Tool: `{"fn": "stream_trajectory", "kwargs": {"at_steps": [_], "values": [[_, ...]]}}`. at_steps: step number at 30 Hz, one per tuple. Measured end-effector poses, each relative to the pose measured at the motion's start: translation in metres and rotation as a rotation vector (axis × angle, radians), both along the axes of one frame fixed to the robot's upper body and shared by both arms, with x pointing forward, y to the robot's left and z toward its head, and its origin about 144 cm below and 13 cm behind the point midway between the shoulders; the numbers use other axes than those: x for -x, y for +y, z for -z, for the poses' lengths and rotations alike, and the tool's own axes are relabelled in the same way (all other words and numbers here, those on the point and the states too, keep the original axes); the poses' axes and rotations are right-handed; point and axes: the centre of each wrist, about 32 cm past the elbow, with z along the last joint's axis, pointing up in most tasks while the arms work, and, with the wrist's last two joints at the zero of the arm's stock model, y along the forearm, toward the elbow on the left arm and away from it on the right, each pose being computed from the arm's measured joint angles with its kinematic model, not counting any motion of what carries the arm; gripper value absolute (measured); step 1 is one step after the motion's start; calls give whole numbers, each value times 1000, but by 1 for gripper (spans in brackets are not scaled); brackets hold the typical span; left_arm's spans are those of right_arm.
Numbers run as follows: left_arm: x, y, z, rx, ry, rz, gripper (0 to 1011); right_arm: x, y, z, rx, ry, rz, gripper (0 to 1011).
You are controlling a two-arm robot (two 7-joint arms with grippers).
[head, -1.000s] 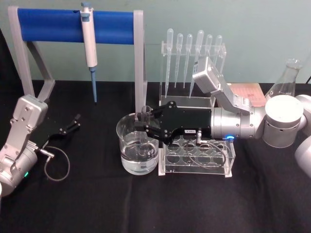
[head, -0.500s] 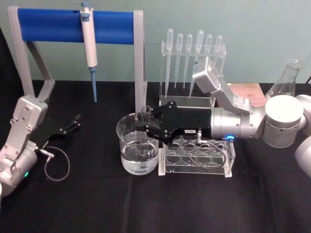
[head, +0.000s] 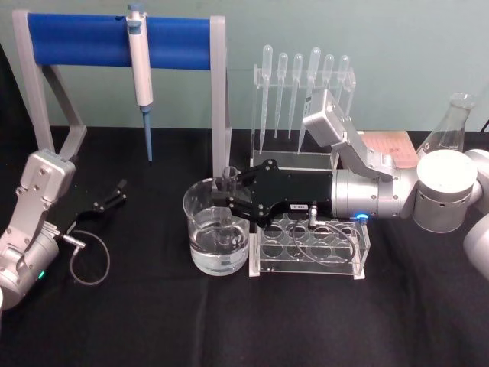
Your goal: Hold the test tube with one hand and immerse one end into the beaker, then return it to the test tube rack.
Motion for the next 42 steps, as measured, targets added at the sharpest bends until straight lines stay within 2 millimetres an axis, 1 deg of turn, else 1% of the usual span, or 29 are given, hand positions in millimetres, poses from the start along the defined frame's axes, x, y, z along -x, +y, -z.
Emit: {"fn": "stream_trajectory", "kwargs": {"at_steps": [42], "values": [[0, 0, 0, 0, 0, 0, 1000, 0, 0, 0, 0, 0, 0, 226]]}}
